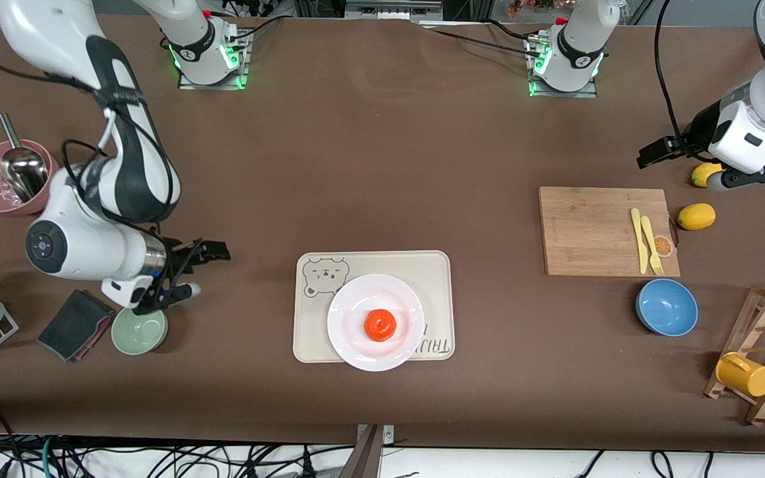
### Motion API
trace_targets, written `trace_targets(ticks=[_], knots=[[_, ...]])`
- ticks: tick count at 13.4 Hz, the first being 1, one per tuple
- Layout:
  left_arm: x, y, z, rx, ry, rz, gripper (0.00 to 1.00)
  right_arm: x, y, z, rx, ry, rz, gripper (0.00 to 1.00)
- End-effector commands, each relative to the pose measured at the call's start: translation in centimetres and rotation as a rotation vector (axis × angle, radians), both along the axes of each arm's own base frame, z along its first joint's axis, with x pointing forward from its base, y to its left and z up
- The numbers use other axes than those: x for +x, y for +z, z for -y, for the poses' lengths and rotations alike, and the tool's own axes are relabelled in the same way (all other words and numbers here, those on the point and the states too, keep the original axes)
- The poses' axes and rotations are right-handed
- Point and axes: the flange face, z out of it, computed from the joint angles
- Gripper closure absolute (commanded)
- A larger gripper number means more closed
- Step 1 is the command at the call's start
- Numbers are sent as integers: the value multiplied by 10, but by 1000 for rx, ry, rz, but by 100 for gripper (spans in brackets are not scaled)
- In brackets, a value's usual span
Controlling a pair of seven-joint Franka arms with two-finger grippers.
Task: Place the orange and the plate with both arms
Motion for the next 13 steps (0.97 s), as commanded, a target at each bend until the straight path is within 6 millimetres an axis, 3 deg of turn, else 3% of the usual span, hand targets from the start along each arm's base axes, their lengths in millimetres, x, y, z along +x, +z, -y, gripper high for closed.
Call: trace_targets(ticks=[1,4,7,9,13], knots=[[-1,7,0,-25,-5,-4,0,-33,57,26,-91,-27,-71,0],[0,7,0,-25,-5,-4,0,-63,115,62,-150,-51,-131,0],[0,7,0,-25,-5,-4,0,-88,152,76,-194,-116,-107,0],[0,7,0,-25,-5,-4,0,-116,167,84,-209,-194,-95,0],[0,5,0,-26,-7,-5,0,-108,197,108,-232,-229,44,0]])
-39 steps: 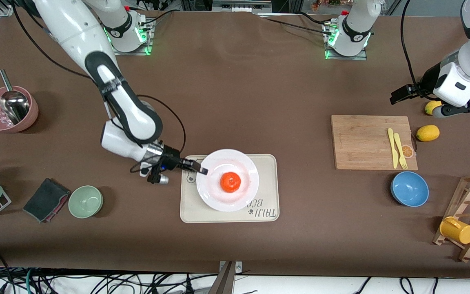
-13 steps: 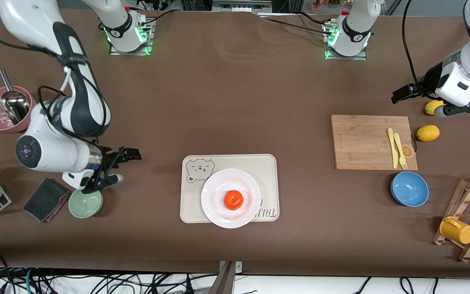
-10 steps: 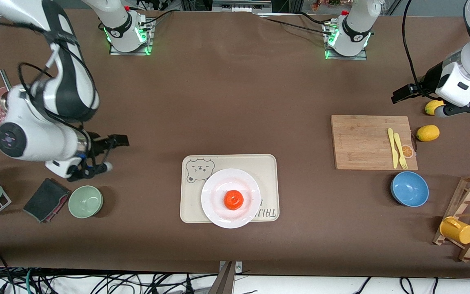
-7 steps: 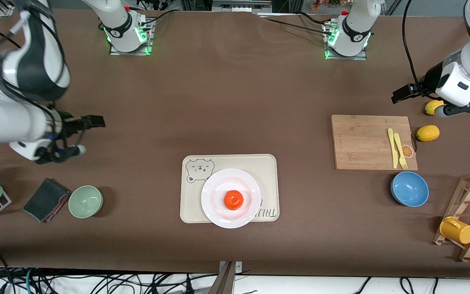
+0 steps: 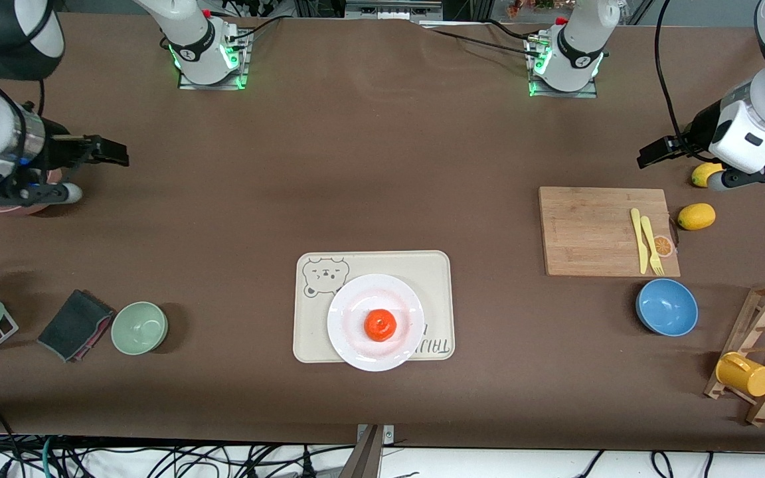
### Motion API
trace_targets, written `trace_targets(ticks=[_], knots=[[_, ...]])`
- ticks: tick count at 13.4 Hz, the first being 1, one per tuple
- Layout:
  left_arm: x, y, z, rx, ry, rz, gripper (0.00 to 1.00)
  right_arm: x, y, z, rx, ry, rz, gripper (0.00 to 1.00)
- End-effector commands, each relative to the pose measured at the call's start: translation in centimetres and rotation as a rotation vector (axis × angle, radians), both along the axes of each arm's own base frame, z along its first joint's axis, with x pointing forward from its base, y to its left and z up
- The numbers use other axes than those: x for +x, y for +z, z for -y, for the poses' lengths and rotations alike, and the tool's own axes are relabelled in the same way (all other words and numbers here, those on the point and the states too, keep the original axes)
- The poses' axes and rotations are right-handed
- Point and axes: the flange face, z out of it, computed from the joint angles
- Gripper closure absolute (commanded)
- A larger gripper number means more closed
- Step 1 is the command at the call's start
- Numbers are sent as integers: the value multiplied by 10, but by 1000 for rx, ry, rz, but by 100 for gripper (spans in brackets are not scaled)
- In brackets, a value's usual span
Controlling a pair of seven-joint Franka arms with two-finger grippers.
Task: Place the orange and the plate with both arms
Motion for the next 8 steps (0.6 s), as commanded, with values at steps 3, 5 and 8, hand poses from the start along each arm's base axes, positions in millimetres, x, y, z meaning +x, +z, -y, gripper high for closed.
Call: trace_targets(ticks=[3,5,8], knots=[[0,5,0,-26,-7,-4,0,-6,17,9,-7,-18,77,0],[0,6,0,-26,-8,-4,0,-8,21,9,-3,-17,63,0],[0,6,-1,-26,-8,-4,0,-9,24,9,-4,-19,54,0]])
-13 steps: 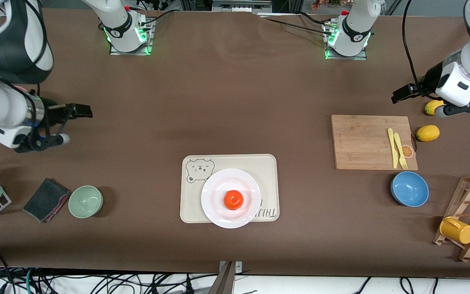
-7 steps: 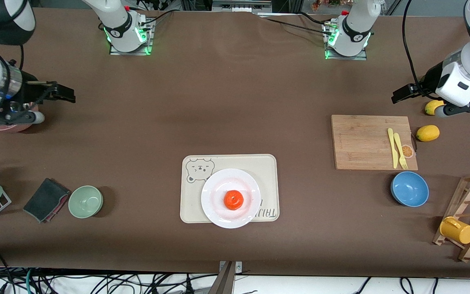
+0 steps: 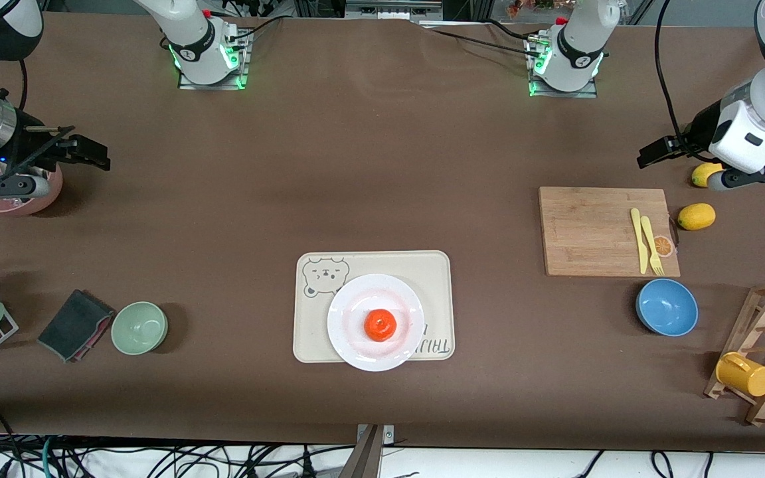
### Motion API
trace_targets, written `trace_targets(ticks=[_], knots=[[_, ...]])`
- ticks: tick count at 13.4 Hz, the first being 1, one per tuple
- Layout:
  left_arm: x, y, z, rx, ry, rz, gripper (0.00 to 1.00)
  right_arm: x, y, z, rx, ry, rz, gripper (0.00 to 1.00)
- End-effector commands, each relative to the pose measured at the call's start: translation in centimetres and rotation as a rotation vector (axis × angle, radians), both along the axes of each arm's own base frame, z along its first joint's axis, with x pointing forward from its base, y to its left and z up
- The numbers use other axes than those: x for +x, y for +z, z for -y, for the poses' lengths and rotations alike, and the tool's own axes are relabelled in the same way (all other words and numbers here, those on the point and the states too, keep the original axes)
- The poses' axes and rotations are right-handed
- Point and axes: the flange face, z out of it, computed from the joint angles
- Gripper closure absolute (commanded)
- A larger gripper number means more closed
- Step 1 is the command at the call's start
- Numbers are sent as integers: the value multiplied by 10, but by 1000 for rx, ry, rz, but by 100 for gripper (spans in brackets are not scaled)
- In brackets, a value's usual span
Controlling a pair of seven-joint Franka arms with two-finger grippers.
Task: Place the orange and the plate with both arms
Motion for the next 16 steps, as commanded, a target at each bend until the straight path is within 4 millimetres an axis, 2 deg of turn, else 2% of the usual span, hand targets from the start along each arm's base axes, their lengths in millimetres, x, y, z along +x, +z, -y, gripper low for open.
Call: trace_targets(ticks=[1,9,16], knots=[[0,5,-2,-26,-7,-5,0,-8,11,1,-6,-8,2,0],[4,11,0,-26,-10,10,0,-6,21,1,-8,-8,4,0],[3,11,0,-26,-10,8,0,-5,22,-1,-7,-5,5,0]])
